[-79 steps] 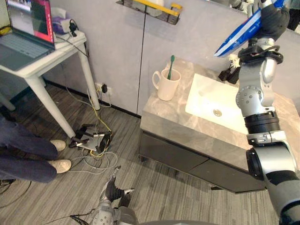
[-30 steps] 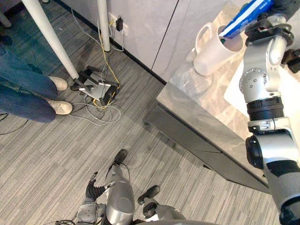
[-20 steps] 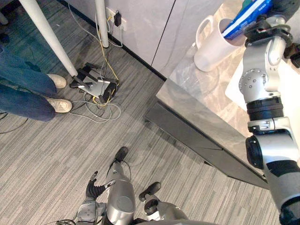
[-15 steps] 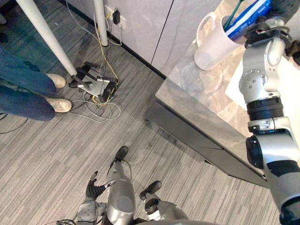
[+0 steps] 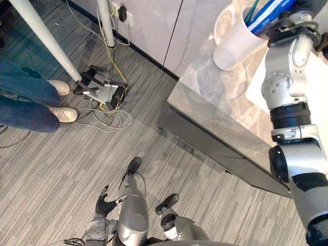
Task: Organize washtable
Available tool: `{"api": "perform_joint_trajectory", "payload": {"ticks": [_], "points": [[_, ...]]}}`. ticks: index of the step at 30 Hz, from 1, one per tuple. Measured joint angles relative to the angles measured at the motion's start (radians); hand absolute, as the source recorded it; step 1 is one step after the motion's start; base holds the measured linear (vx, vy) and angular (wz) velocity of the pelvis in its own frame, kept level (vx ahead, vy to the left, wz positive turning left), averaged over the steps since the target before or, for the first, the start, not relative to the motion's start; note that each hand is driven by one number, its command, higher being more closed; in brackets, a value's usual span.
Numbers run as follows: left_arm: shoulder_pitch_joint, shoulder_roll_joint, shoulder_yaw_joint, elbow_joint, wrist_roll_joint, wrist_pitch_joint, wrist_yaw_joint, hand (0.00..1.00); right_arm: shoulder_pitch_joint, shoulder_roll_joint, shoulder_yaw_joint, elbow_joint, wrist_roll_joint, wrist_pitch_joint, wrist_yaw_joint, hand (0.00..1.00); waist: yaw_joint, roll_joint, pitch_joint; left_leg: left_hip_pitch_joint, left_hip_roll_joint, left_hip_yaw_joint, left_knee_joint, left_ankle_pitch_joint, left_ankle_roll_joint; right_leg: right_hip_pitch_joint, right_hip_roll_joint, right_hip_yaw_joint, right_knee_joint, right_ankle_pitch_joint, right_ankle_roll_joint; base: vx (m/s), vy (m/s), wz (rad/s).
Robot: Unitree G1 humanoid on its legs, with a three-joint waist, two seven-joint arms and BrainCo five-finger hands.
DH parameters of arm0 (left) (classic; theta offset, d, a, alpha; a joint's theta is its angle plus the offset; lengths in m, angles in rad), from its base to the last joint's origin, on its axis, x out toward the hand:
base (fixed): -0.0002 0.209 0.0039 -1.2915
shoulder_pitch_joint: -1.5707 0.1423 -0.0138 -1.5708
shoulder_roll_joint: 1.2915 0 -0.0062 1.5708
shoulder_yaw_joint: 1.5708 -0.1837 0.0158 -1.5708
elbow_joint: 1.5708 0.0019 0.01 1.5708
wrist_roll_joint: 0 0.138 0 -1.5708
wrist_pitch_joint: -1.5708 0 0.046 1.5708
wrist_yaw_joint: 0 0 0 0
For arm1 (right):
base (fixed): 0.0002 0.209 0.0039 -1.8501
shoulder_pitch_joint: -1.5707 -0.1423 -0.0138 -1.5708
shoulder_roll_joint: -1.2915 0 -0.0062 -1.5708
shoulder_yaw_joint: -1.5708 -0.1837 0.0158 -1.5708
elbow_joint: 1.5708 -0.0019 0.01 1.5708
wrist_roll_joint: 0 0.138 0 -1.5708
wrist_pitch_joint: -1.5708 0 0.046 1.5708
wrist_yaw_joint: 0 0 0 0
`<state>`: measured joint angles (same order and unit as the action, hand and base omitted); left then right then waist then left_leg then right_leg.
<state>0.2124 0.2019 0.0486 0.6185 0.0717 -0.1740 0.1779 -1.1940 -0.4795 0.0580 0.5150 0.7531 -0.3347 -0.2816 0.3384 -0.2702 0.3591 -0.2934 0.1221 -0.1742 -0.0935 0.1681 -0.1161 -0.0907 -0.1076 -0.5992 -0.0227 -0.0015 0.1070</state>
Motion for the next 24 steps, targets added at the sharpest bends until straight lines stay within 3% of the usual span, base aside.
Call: {"api": "perform_joint_trajectory", "payload": {"ticks": [24], "points": [[0.001, 0.005, 0.001, 0.005, -0.001, 0.001, 0.001, 0.00, -0.033, 0.001, 0.000, 0.014, 0.000, 0.009, 0.002, 0.00, -0.026, -0.004, -0.002, 0.015, 0.013, 0.025, 0.000, 0.000, 0.000, 0.001, 0.003, 0.023, 0.004, 0.004, -0.006, 0.01, 0.030, -0.03]]}}
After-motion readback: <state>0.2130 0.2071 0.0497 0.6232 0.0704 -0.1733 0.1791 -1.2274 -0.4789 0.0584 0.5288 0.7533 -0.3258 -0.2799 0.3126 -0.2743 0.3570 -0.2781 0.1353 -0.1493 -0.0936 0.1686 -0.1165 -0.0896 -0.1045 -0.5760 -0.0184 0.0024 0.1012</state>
